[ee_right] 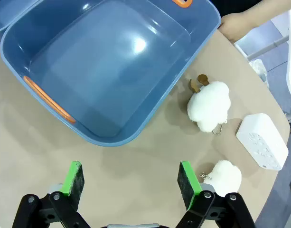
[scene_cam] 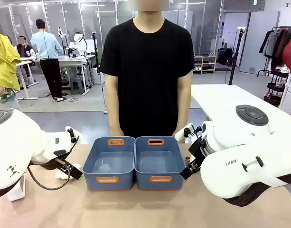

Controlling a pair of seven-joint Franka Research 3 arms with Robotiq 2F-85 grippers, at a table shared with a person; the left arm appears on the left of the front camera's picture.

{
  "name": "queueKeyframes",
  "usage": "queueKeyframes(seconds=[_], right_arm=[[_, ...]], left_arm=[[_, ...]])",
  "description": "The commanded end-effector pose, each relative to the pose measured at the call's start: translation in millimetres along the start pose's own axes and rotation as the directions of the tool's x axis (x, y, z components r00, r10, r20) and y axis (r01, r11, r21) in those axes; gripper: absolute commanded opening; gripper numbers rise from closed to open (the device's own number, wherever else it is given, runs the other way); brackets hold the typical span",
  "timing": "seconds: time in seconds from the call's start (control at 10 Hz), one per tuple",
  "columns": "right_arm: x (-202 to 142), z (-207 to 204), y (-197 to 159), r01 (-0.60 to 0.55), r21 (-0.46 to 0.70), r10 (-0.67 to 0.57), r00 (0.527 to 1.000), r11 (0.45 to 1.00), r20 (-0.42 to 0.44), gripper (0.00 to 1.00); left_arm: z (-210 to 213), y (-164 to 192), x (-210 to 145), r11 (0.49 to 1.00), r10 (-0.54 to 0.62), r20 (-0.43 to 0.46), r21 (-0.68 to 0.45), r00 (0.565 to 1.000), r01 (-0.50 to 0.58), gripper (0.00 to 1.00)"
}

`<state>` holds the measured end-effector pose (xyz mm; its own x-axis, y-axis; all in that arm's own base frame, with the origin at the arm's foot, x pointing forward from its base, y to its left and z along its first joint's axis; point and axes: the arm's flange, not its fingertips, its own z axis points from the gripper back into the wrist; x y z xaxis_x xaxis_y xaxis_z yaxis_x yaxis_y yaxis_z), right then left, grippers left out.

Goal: Sort the digital clocks into the basket.
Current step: Pick up the Digital clock from the table and place it into the empty Plastic storage basket.

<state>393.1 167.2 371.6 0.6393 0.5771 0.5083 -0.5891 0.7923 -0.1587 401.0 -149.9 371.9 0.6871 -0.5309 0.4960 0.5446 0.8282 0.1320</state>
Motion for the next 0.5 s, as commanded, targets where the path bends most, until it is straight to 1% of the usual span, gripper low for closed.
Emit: queueKeyframes(seconds=[0.0,0.4], right_arm=[[0.0,0.0,0.0,0.000,0.000,0.000,1.000,1.000,0.000,1.00],[0.0,0.0,0.0,0.000,0.000,0.000,1.000,1.000,0.000,1.00]], left_arm=[[0.0,-0.3,0.1,1.000,-0.001,0.000,0.000,1.000,0.001,1.00],[0.0,-0.3,0.1,1.000,-0.001,0.000,0.000,1.000,0.001,1.00]])
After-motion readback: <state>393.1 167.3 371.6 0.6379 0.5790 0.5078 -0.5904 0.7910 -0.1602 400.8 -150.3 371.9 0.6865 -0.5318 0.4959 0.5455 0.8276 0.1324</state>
